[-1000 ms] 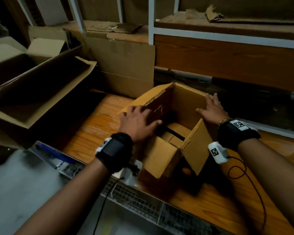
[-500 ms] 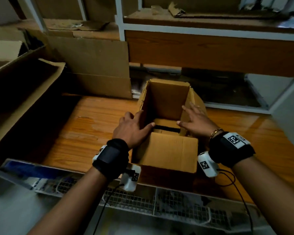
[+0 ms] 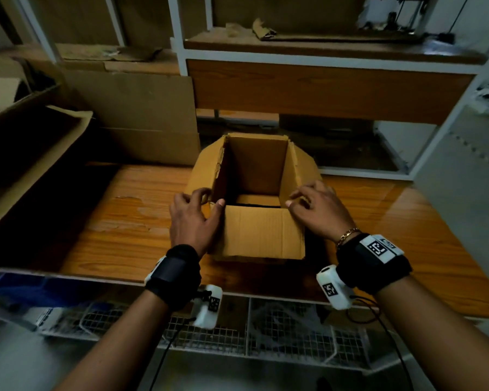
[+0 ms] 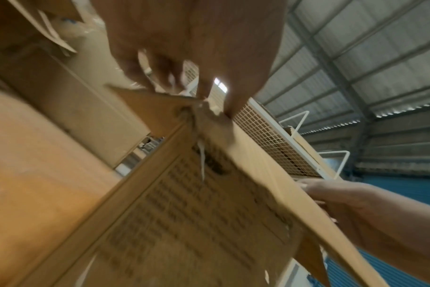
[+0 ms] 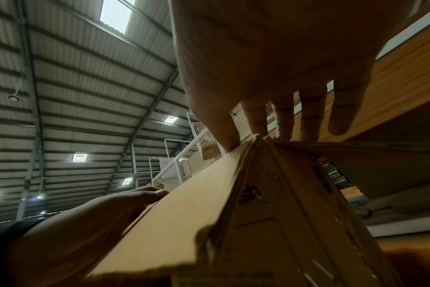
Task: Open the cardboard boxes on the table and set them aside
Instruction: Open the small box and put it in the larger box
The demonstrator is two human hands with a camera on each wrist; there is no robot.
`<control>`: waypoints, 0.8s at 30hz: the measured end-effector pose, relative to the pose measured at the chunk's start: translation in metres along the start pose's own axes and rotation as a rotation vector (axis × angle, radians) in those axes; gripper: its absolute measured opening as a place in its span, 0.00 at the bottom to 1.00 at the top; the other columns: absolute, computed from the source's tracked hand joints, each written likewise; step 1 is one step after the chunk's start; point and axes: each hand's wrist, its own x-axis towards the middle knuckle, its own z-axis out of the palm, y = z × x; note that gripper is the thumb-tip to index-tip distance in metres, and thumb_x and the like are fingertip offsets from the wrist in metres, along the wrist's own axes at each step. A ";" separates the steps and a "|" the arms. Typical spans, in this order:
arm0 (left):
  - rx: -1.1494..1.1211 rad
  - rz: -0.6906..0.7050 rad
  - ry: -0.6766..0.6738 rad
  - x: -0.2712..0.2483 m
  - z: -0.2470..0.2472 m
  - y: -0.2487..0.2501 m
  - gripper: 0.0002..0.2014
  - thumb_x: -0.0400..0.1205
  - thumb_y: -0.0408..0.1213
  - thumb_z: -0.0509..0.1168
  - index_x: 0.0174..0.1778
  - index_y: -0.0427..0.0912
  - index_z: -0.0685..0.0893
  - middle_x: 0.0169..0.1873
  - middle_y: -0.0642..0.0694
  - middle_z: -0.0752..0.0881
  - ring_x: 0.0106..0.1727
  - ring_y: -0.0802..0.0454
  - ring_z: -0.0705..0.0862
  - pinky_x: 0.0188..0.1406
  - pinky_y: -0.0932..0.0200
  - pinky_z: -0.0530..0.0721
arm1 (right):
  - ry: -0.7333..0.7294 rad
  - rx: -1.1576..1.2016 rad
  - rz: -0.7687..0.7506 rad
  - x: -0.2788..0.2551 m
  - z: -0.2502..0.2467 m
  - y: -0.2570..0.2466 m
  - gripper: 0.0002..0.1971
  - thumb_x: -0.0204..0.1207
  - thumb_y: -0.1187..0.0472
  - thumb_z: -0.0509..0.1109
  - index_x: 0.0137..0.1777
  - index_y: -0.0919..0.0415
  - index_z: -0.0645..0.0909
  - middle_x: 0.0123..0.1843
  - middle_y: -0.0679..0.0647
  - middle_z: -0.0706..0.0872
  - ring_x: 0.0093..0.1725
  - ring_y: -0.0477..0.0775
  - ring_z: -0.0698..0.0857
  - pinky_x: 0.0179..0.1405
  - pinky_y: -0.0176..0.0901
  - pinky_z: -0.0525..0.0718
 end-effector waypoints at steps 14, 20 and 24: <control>-0.507 -0.142 -0.345 -0.002 0.002 0.025 0.29 0.86 0.58 0.52 0.84 0.63 0.53 0.84 0.49 0.59 0.83 0.44 0.60 0.80 0.44 0.59 | -0.133 0.616 0.196 -0.051 0.028 0.001 0.35 0.79 0.28 0.47 0.84 0.32 0.42 0.87 0.52 0.59 0.81 0.66 0.65 0.76 0.69 0.67; -0.541 -0.143 -0.370 0.000 0.007 0.038 0.27 0.89 0.42 0.55 0.85 0.51 0.57 0.83 0.47 0.61 0.83 0.46 0.61 0.79 0.52 0.61 | -0.070 0.897 0.277 -0.023 0.012 -0.003 0.29 0.86 0.39 0.51 0.85 0.38 0.50 0.86 0.55 0.61 0.81 0.62 0.66 0.78 0.65 0.65; -0.583 -0.202 -0.331 -0.004 0.000 0.039 0.29 0.88 0.38 0.59 0.85 0.47 0.57 0.82 0.46 0.63 0.82 0.46 0.63 0.81 0.52 0.62 | -0.075 0.739 0.191 -0.018 0.006 -0.011 0.29 0.88 0.54 0.56 0.86 0.41 0.50 0.85 0.56 0.62 0.76 0.63 0.72 0.73 0.56 0.73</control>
